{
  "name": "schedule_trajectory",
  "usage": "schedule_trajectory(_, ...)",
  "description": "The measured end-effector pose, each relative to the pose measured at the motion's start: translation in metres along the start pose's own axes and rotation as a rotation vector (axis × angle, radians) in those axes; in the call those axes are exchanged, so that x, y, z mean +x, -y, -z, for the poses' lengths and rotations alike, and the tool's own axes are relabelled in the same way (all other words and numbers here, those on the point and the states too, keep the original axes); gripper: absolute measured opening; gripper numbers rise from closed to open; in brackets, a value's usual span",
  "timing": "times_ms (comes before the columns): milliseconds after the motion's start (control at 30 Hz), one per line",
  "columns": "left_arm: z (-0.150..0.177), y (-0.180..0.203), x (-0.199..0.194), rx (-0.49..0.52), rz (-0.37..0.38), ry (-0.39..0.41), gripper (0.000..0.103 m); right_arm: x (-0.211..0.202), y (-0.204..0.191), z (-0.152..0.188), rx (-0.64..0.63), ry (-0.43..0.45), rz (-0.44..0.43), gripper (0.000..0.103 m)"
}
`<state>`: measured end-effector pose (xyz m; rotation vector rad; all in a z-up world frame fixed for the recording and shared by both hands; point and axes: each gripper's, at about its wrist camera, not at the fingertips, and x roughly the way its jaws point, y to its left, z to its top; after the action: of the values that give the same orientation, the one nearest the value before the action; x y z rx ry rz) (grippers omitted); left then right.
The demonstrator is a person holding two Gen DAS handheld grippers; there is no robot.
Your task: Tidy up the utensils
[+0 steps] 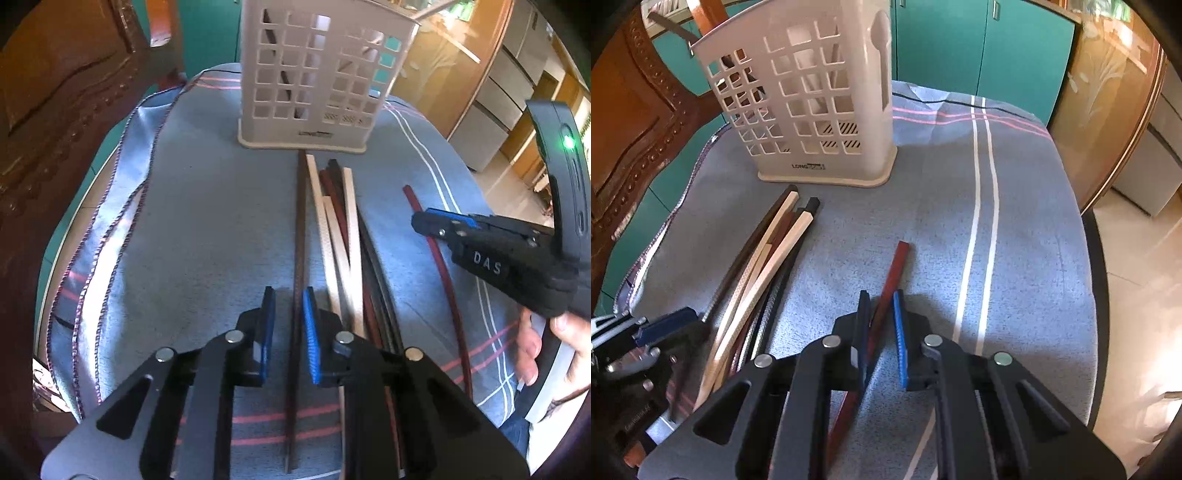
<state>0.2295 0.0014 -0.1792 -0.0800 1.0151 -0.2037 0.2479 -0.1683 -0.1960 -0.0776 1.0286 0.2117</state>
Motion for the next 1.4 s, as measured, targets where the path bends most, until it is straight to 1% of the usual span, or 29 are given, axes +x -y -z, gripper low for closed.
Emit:
schedule_trajectory(67,0.000,-0.001,0.000,-0.001,-0.013,-0.001,0.013,0.000,-0.002,0.000,-0.009,0.004,0.009,0.014)
schedule_trajectory(100,0.001,0.000,-0.001,0.008,-0.033,-0.004,0.008,0.000,-0.002,0.000,-0.012,0.005,0.011,0.014)
schedule_trajectory(167,0.004,0.001,-0.003,0.012,-0.039,-0.017,0.007,-0.002,-0.002,0.001,-0.010,0.007,0.010,0.014)
schedule_trajectory(333,0.018,-0.003,-0.016,-0.060,-0.028,-0.076,0.006,-0.001,-0.002,0.001,-0.001,0.011,0.006,0.014)
schedule_trajectory(400,0.026,0.000,-0.021,-0.057,-0.016,-0.102,0.007,-0.003,0.000,0.002,0.000,0.011,0.005,0.014)
schedule_trajectory(467,0.028,0.003,-0.021,-0.044,-0.017,-0.104,0.007,-0.003,-0.001,0.002,0.000,0.009,0.007,0.014)
schedule_trajectory(567,0.018,0.002,-0.014,-0.030,-0.020,-0.103,0.010,-0.003,-0.001,0.002,0.007,0.006,0.009,0.014)
schedule_trajectory(633,0.002,-0.001,-0.005,-0.006,-0.028,-0.109,0.019,-0.003,-0.001,0.002,0.010,0.006,0.008,0.014)
schedule_trajectory(767,-0.031,-0.003,0.016,0.045,-0.048,-0.137,0.019,-0.004,0.001,0.002,0.012,0.003,0.001,0.014)
schedule_trajectory(867,-0.055,0.001,0.033,0.112,-0.080,-0.156,0.020,-0.004,0.002,0.001,0.006,0.001,0.004,0.015)
schedule_trajectory(900,-0.062,0.001,0.038,0.126,-0.092,-0.164,0.024,-0.004,0.001,0.000,0.001,0.000,0.008,0.015)
schedule_trajectory(933,-0.069,0.001,0.042,0.132,-0.100,-0.170,0.030,-0.004,0.000,0.000,-0.003,0.000,0.013,0.016)
schedule_trajectory(967,-0.072,0.000,0.044,0.134,-0.106,-0.176,0.033,-0.003,0.000,-0.001,-0.006,0.000,0.016,0.016)
schedule_trajectory(1033,-0.080,-0.002,0.049,0.135,-0.133,-0.186,0.048,-0.002,-0.001,-0.001,-0.013,0.000,0.023,0.018)
schedule_trajectory(1100,-0.079,-0.007,0.049,0.117,-0.124,-0.176,0.051,-0.002,-0.003,-0.001,-0.024,0.002,0.036,0.020)
schedule_trajectory(1167,-0.074,-0.011,0.047,0.100,-0.112,-0.159,0.051,-0.002,-0.006,0.000,-0.040,0.005,0.062,0.028)
schedule_trajectory(1200,-0.070,-0.012,0.044,0.105,-0.114,-0.150,0.051,-0.002,-0.008,0.000,-0.048,0.007,0.080,0.035)
schedule_trajectory(1233,-0.068,-0.012,0.043,0.104,-0.114,-0.143,0.051,-0.001,-0.009,0.000,-0.052,0.009,0.098,0.037)
schedule_trajectory(1300,-0.061,-0.009,0.039,0.109,-0.115,-0.125,0.051,-0.002,-0.006,0.001,-0.034,0.005,0.090,0.037)
schedule_trajectory(1400,-0.059,-0.008,0.038,0.105,-0.106,-0.117,0.050,-0.001,-0.002,0.000,-0.002,0.003,0.075,0.037)
